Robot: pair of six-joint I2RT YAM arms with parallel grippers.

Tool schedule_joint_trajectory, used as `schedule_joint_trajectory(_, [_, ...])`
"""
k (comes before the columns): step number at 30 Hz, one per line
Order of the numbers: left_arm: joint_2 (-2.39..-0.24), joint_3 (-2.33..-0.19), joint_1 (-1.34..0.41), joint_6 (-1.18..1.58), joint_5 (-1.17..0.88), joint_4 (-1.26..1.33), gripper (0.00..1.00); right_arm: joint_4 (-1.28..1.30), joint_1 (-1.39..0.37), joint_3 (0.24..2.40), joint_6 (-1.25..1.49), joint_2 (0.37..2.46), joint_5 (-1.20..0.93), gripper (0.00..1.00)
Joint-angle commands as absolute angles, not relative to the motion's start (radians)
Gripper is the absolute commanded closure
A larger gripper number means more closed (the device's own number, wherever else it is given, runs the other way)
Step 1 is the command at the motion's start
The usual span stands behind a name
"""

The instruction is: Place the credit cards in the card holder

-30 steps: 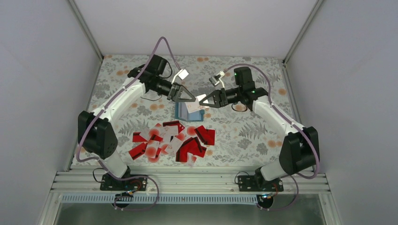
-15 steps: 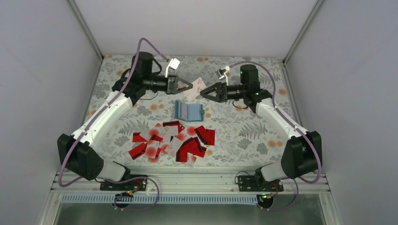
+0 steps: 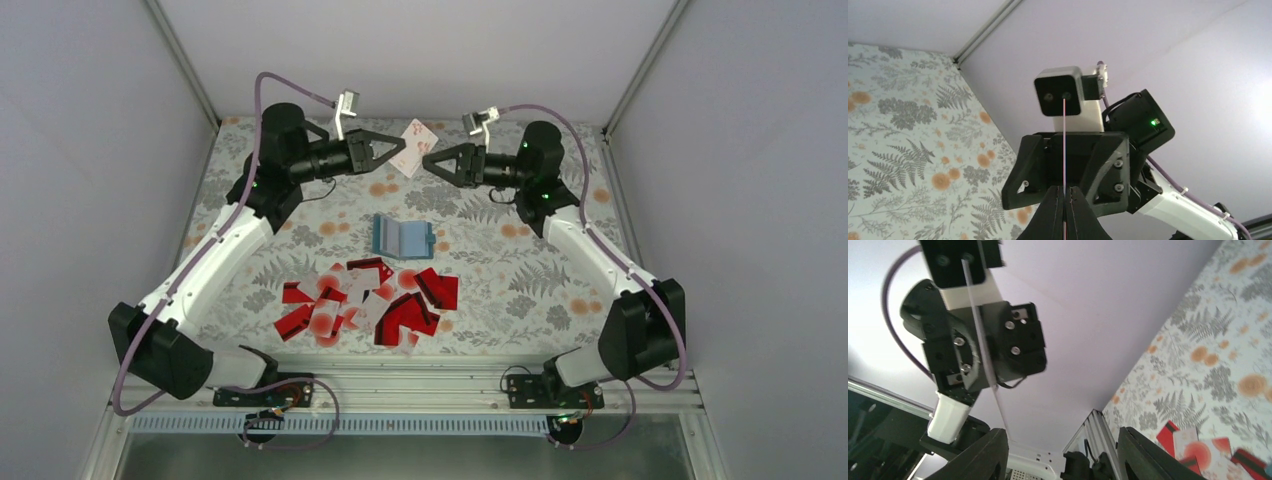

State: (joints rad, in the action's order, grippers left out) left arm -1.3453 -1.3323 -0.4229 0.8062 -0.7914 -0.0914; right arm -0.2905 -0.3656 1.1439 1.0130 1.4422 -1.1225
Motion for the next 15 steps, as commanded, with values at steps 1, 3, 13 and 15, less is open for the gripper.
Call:
schedule_joint_trajectory(1, [-1.312, -1.330, -0.429, 0.896, -0.743, 0.003, 0.98, -0.447, -0.389, 1.244, 1.134, 1.474, -1.105, 0.47])
schedule_joint_trajectory(3, [-1.308, -1.331, -0.431, 0.915, -0.736, 0.027, 0.97, -0.469, -0.392, 1.272, 1.160, 1.487, -1.103, 0.51])
schedule_joint_trajectory(13, [-1.294, -1.296, -0.460, 0.979, -0.676, 0.143, 0.98, -0.627, -0.413, 1.409, 1.327, 1.593, -1.090, 0.87])
schedule_joint_trajectory(15, [-1.289, -1.288, -0.464, 0.983, -0.659, 0.145, 0.98, -0.628, -0.417, 1.425, 1.343, 1.603, -1.093, 0.96])
